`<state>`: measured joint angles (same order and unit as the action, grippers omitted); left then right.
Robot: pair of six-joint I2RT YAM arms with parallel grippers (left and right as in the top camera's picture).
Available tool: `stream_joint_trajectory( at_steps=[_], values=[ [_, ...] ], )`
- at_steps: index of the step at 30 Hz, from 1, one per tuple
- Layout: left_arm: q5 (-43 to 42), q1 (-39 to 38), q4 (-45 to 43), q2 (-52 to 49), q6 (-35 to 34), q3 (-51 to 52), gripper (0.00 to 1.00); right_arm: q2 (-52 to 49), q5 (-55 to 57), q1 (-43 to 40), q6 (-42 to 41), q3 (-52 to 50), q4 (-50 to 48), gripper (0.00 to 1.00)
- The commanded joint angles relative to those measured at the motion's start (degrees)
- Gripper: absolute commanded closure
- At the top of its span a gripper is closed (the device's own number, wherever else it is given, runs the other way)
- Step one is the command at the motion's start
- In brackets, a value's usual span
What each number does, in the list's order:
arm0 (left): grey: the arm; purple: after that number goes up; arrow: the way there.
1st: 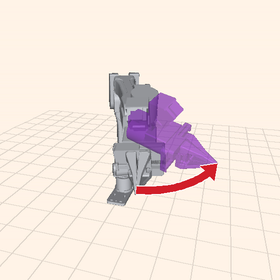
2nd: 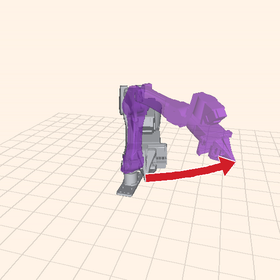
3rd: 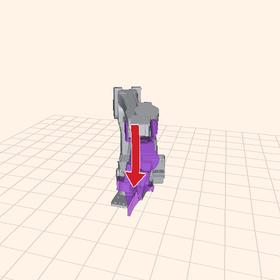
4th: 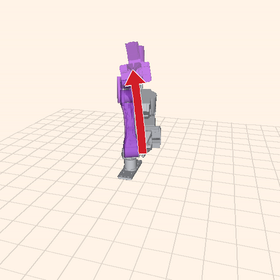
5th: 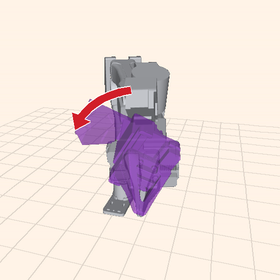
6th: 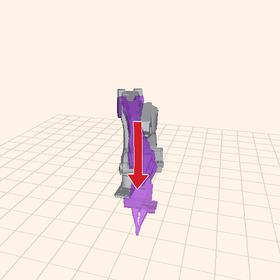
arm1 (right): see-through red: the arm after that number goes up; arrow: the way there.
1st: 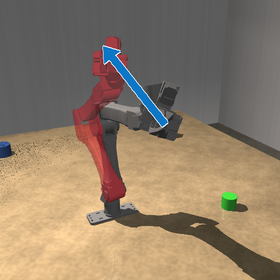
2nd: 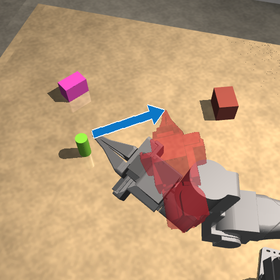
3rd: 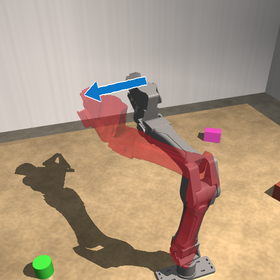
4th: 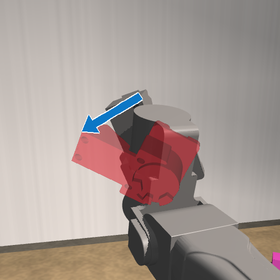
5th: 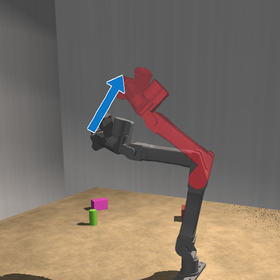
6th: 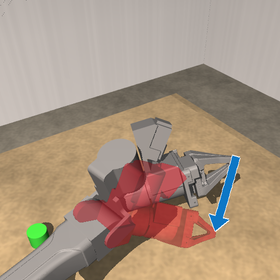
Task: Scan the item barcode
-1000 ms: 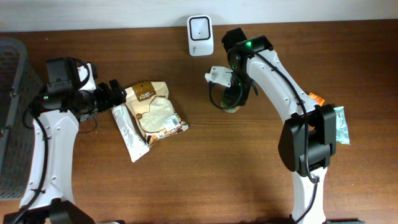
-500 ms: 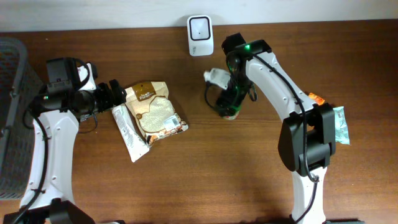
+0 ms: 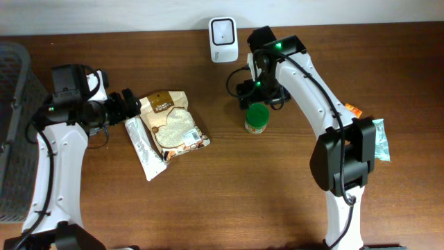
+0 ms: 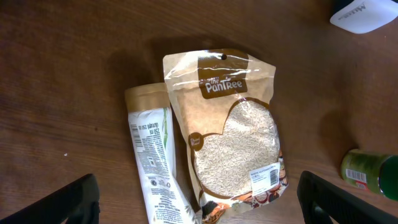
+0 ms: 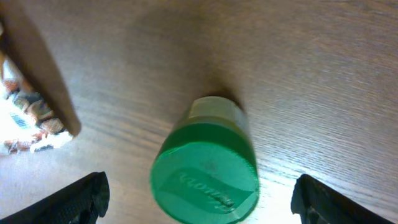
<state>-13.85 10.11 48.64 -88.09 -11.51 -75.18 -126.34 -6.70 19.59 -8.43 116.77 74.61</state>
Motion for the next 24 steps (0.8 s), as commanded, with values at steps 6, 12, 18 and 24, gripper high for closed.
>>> stream_joint_trajectory(
  at_steps=[6, 12, 18, 24],
  values=[
    [0.2, 0.2, -0.04, 0.13, 1.14, -0.2, 0.01, -0.59, 2.25, 0.87, -4.55, -5.29, -2.03, 0.09],
    [0.2, 0.2, -0.04, 0.13, 1.14, -0.2, 0.01, -0.59, 2.25, 2.62, -4.57, -6.88, -4.15, 0.12],
    [0.2, 0.2, -0.07, 0.13, 1.14, -0.2, 0.01, -1.36, 4.98, 2.89, -6.56, -6.91, -4.13, 0.17],
    [0.2, 0.2, -0.04, 0.13, 1.14, -0.2, 0.01, -2.08, 5.27, 2.91, -6.71, -6.91, -3.93, 0.18]
  ],
)
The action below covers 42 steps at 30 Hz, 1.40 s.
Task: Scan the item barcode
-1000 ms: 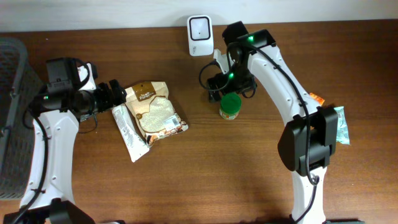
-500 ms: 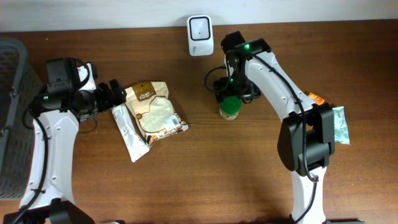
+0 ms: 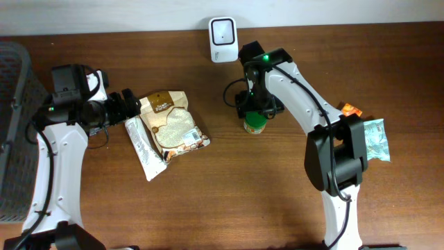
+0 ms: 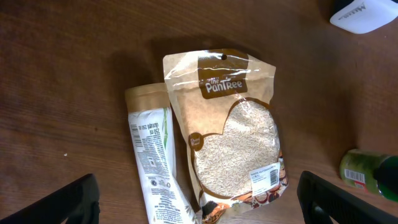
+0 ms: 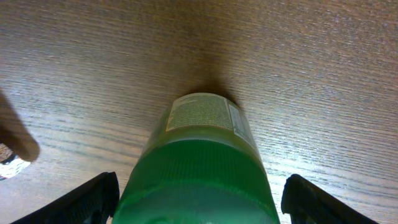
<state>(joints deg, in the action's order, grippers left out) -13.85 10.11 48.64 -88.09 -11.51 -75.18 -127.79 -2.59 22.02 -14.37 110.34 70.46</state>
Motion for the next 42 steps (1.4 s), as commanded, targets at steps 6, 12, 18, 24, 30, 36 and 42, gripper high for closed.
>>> stream_joint_trajectory(
  at_steps=[6, 12, 18, 24, 30, 36, 42],
  values=[
    [0.2, 0.2, -0.04, 0.13, 1.14, -0.2, 0.01, -0.63, 1.16, 0.46, -0.74, -0.48, 0.44, 0.29],
    [0.2, 0.2, -0.07, 0.13, 1.14, -0.2, 0.01, 0.0, 0.72, 0.37, -0.74, -0.17, 1.27, 0.42],
    [0.2, 0.2, -0.04, 0.13, 1.11, -0.2, 0.01, 0.37, -4.07, 0.35, 2.8, 15.47, 13.29, 0.42],
    [0.2, 0.2, -0.04, 0.13, 1.14, -0.2, 0.01, 0.37, -41.79, 0.2, 9.64, 31.63, 15.43, 0.42],
    [0.2, 0.2, -0.04, 0.13, 1.14, -0.2, 0.01, 0.37, -69.9, -5.62, 9.46, 33.24, 14.62, 0.42],
    [0.2, 0.2, -0.04, 0.13, 1.14, -0.2, 0.01, 0.37, -80.0, -12.66, 9.46, 33.24, 14.67, 0.42],
    [0.2, 0.2, -0.04, 0.13, 1.14, -0.2, 0.01, 0.37, -72.46, -12.59, 9.53, 33.24, 14.53, 0.43]
  ],
)
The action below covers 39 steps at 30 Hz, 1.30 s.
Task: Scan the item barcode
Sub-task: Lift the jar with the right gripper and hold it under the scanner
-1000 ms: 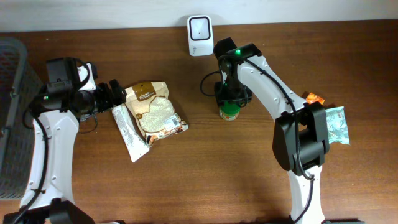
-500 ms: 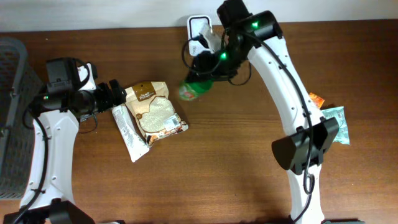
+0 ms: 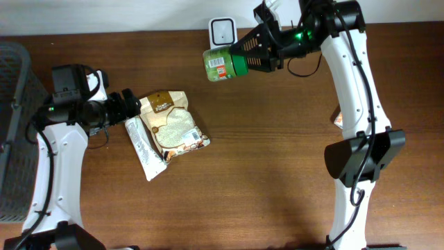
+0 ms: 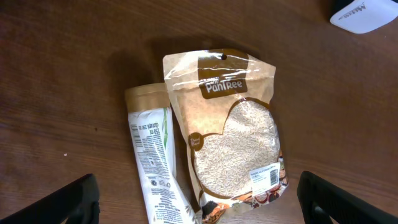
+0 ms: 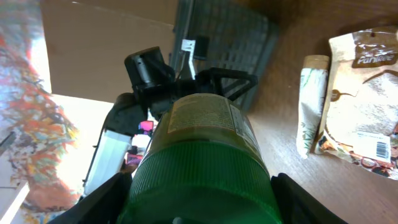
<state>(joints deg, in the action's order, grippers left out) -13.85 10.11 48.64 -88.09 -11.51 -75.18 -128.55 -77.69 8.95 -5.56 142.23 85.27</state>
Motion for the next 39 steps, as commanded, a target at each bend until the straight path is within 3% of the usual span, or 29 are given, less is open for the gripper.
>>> stream_joint_trajectory(
  at_steps=[1, 8, 10, 14, 19, 23, 31, 39],
  values=[
    [0.2, 0.2, -0.04, 0.13, 1.14, -0.2, 0.01, 1.14, 7.87, 0.96, 0.72, 1.36, -0.72, 0.44],
    [0.2, 0.2, -0.04, 0.13, 1.14, -0.2, 0.01, -0.42, 72.35, 11.1, 0.94, 1.22, -17.66, 0.47],
    [0.2, 0.2, -0.04, 0.13, 1.14, -0.2, 0.01, -2.21, 81.77, 13.25, 5.7, 1.22, -25.75, 0.47],
    [0.2, 0.2, -0.04, 0.13, 1.14, -0.2, 0.01, -7.17, 85.57, 14.27, 16.46, 1.22, -42.16, 0.47],
    [0.2, 0.2, -0.04, 0.13, 1.14, -0.2, 0.01, -17.38, 86.12, 13.46, 36.61, 1.2, -64.7, 0.47],
    [0.2, 0.2, -0.04, 0.13, 1.14, -0.2, 0.01, -22.67, 86.16, 13.2, 55.06, 1.18, -68.78, 0.46],
    [0.2, 0.2, -0.04, 0.13, 1.11, -0.2, 0.01, -23.45, 88.52, 13.18, 56.35, 1.2, -75.73, 0.46],
    [0.2, 0.2, -0.07, 0.13, 1.14, -0.2, 0.01, -23.41, 88.89, 13.22, 56.35, 1.2, -75.67, 0.46]
  ],
)
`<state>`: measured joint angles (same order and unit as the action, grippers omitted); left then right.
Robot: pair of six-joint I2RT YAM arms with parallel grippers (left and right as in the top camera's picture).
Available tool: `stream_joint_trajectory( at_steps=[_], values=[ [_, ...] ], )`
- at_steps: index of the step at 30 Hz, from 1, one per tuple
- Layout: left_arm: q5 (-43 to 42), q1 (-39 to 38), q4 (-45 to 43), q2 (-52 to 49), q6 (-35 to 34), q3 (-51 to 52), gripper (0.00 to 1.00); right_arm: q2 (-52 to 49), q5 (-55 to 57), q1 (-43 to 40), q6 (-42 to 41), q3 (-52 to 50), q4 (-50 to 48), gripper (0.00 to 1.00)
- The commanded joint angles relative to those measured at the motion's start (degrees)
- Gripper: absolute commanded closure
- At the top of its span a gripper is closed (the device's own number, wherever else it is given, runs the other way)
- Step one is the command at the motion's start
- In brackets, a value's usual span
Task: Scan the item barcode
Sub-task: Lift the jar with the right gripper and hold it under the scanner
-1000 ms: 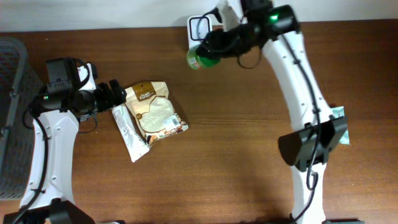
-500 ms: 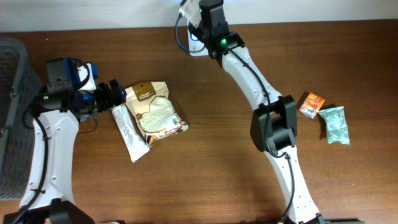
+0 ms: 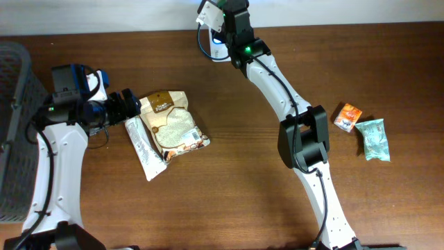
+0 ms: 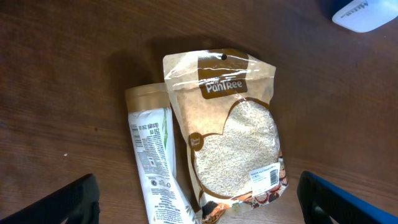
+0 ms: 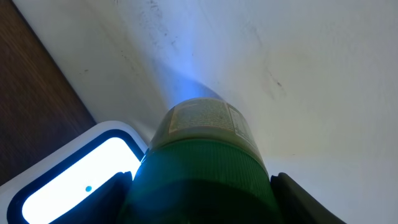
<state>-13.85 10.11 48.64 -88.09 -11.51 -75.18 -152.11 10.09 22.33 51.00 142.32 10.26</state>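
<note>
The green-capped bottle (image 5: pixel 199 155) fills the right wrist view, and my right gripper (image 5: pixel 202 202) is shut on its cap. It is held at the back of the table against the white wall, just over the white scanner (image 5: pixel 68 177), whose face glows blue-white. In the overhead view my right gripper (image 3: pixel 225 19) covers most of the scanner. My left gripper (image 4: pixel 199 208) hangs open above a brown rice pouch (image 4: pixel 233 130) and a white sachet (image 4: pixel 155 162), touching neither. A blue-tinted corner of the scanner (image 4: pixel 360 12) shows at the top right of the left wrist view.
A grey basket (image 3: pixel 10 125) stands at the table's left edge. An orange packet (image 3: pixel 347 116) and a teal packet (image 3: pixel 373 139) lie at the right. The rice pouch (image 3: pixel 173 125) and the sachet (image 3: pixel 144 149) lie left of the middle.
My right gripper has moved left and back with the bottle, from beside the scanner to right over it. The scanner now glows blue. The left arm has not moved.
The bottle stood upright on the table with my right gripper open above it. Then the gripper was down around its cap. Then it held the bottle on its side in the air by the scanner, and now over the lit scanner.
</note>
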Motion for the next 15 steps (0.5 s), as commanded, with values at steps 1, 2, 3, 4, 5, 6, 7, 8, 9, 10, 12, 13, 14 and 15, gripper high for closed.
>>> stream_joint_trajectory(
  at_steps=[1, 2, 3, 4, 5, 6, 7, 8, 9, 10, 12, 13, 14, 15],
  values=[
    [0.2, 0.2, -0.04, 0.13, 1.14, -0.2, 0.01, 0.28, 1.11, -0.15, -0.22, 1.11, -0.55, 0.46],
    [0.2, 0.2, -0.07, 0.13, 1.14, -0.2, 0.01, 0.81, 1.07, -0.09, -0.24, 1.11, 0.26, 0.46],
    [0.2, 0.2, -0.04, 0.13, 1.14, -0.2, 0.01, 1.84, 1.01, -0.07, -0.24, 1.11, 1.2, 0.46],
    [0.2, 0.2, -0.04, 0.13, 1.14, -0.2, 0.01, 2.89, 0.79, -0.07, -0.46, 1.11, 1.97, 0.46],
    [0.2, 0.2, -0.04, 0.13, 1.14, -0.2, 0.01, 4.48, 0.07, -0.07, -0.48, 1.11, 3.28, 0.47],
    [0.17, 0.2, -0.04, 0.13, 1.14, -0.2, 0.01, 6.19, -1.51, -0.07, -0.74, 1.11, 5.01, 0.47],
    [0.2, 0.2, -0.04, 0.13, 1.14, -0.2, 0.01, 8.04, -3.23, -0.15, -2.25, 1.11, 6.82, 0.48],
    [0.2, 0.2, -0.04, 0.13, 1.14, -0.2, 0.01, 10.6, -5.03, -0.24, -4.96, 1.11, 8.83, 0.48],
    [0.2, 0.2, -0.04, 0.13, 1.14, -0.2, 0.01, 13.42, -5.57, -0.26, -7.93, 1.11, 11.13, 0.48],
    [0.2, 0.2, -0.04, 0.13, 1.11, -0.2, 0.01, 16.2, -5.6, -0.26, -10.36, 1.11, 14.05, 0.47],
    [0.2, 0.2, -0.04, 0.13, 1.14, -0.2, 0.01, 20.48, -5.62, -0.04, -15.76, 1.11, 20.5, 0.47],
    [0.2, 0.2, -0.04, 0.13, 1.14, -0.2, 0.01, 22.49, -5.62, 0.11, -19.54, 1.11, 24.74, 0.47],
    [0.2, 0.2, -0.04, 0.13, 1.14, -0.2, 0.01, 24.06, -5.62, 0.15, -23.54, 1.11, 28.37, 0.47],
    [0.2, 0.2, -0.04, 0.13, 1.14, -0.2, 0.01, 26.34, -5.66, 0.15, -30.12, 1.11, 35.76, 0.47]
  ],
)
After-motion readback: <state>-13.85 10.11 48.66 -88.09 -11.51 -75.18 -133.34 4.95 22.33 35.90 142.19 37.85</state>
